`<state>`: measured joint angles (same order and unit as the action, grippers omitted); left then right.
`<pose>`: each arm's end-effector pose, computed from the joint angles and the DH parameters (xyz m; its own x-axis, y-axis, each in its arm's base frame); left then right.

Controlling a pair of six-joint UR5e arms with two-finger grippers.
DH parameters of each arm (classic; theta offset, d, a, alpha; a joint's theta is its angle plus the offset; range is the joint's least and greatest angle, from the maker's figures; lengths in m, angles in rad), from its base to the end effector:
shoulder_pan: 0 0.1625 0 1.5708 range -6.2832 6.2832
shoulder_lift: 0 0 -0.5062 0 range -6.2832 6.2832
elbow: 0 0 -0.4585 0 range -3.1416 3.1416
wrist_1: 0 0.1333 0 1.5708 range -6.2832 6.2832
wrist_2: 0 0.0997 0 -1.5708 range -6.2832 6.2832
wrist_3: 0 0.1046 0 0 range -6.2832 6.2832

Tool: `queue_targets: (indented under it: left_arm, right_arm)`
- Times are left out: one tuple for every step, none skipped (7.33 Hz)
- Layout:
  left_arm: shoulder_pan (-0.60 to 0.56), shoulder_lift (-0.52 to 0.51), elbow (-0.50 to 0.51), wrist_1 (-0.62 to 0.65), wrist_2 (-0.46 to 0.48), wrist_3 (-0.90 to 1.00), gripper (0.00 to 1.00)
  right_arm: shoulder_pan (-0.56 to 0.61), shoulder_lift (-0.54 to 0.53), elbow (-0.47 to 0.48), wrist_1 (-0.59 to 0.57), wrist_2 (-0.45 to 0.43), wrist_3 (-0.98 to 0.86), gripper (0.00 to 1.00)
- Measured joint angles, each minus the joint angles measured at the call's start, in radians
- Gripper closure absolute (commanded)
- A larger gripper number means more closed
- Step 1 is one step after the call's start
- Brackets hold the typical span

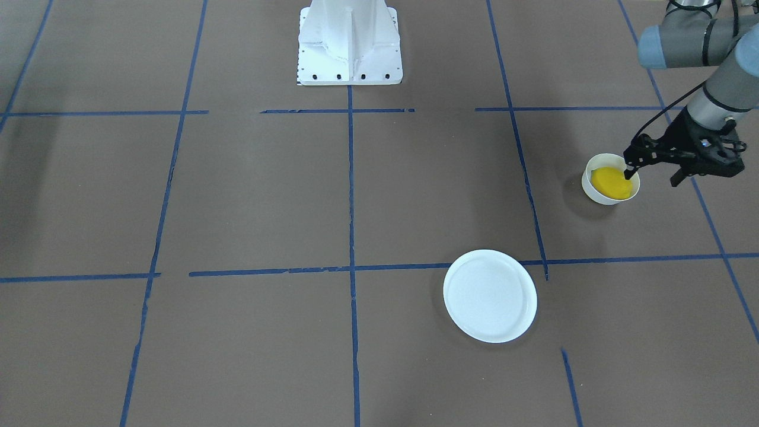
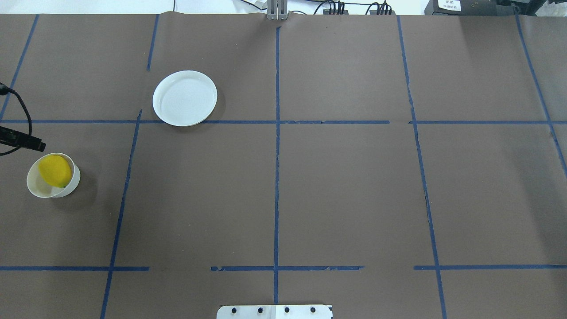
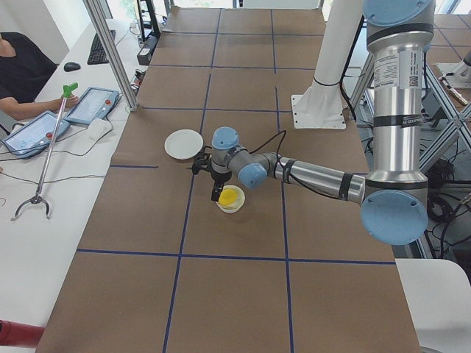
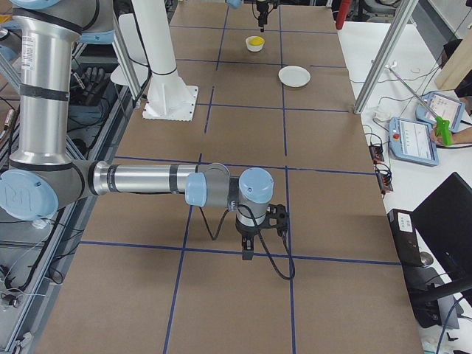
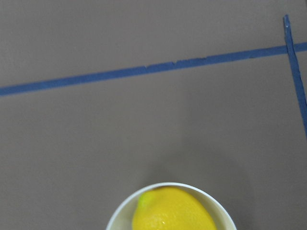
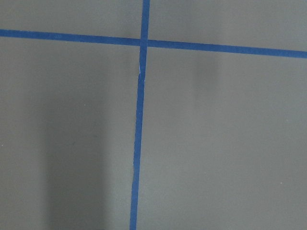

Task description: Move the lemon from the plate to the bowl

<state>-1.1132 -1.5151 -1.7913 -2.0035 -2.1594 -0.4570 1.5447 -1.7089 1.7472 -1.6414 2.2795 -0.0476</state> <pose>0.1779 -0.5316 0.6085 0.7069 0.2539 -0.6601 -0.0594 0.9514 0.3023 0.0525 -0.4871 0.7289 0.7574 -0.0463 0.6513 0.0622 0.9981 -0.0013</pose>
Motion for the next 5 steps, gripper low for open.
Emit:
queue_targets:
  left_arm:
    - [-0.103, -0.02, 0.006, 0.078, -0.053, 0.132, 0.0]
    - [-0.203, -0.032, 0.016, 0.157, -0.111, 0.26, 0.0]
    - [-0.29, -0.036, 0.038, 0.231, -0.15, 0.366, 0.0]
    - [-0.354, -0.036, 0.072, 0.29, -0.168, 0.451, 0.0]
    - [-0.392, -0.029, 0.101, 0.326, -0.175, 0.506, 0.0]
  right_arm:
    - [0.0, 0.0, 0.0, 0.0, 0.0, 0.0, 0.0]
    - [0.0, 0.0, 0.0, 0.0, 0.0, 0.0, 0.0]
    - [0.0, 0.0, 0.0, 0.0, 0.0, 0.0, 0.0]
    - [0.0, 0.0, 0.0, 0.0, 0.0, 0.0, 0.0]
    - [0.0, 0.0, 0.0, 0.0, 0.0, 0.0, 0.0]
